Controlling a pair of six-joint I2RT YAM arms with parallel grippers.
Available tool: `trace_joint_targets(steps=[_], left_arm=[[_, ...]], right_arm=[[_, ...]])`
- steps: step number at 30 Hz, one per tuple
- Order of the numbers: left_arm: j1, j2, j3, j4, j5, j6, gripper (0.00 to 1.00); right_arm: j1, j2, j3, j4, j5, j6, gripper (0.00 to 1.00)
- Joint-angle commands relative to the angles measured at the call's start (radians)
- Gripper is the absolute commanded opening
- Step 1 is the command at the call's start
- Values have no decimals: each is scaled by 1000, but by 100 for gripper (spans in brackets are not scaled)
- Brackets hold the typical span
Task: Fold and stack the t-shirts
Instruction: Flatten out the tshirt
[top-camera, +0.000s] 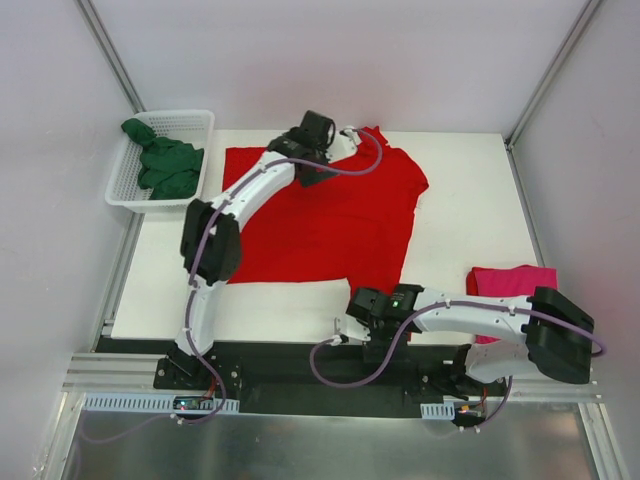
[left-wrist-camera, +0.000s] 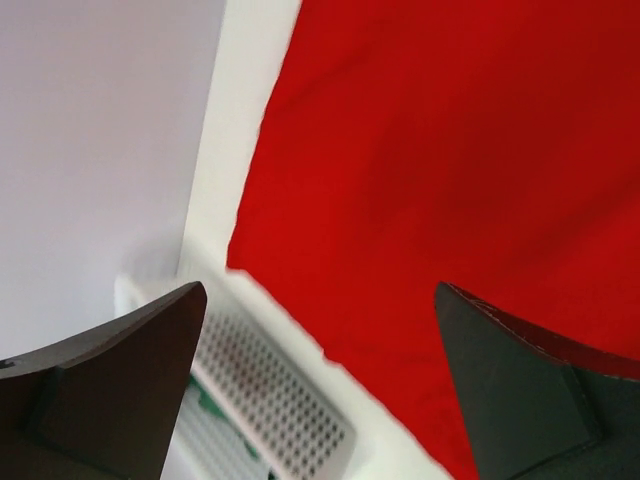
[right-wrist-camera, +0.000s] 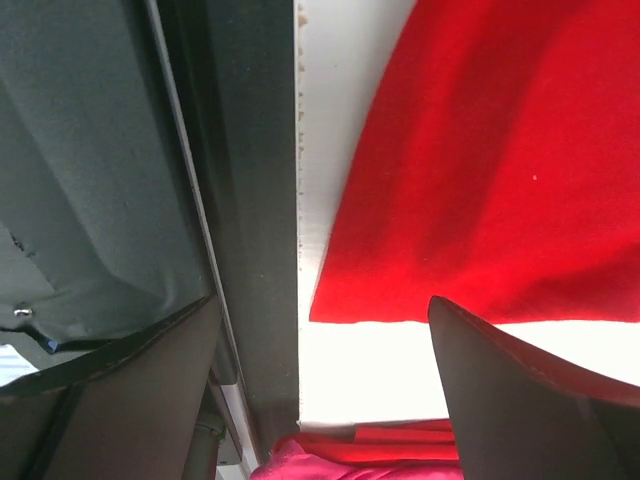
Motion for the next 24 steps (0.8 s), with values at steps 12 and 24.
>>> trace_joint_targets(steps=[12,24], left_arm=[[-212,228,214,-6,304,-82,99],[-239,308,215,-8,421,-70,99]], right_arm=[[21,49,6,-83,-57,-67,80],[28,126,17,-43,-41,-31,73]])
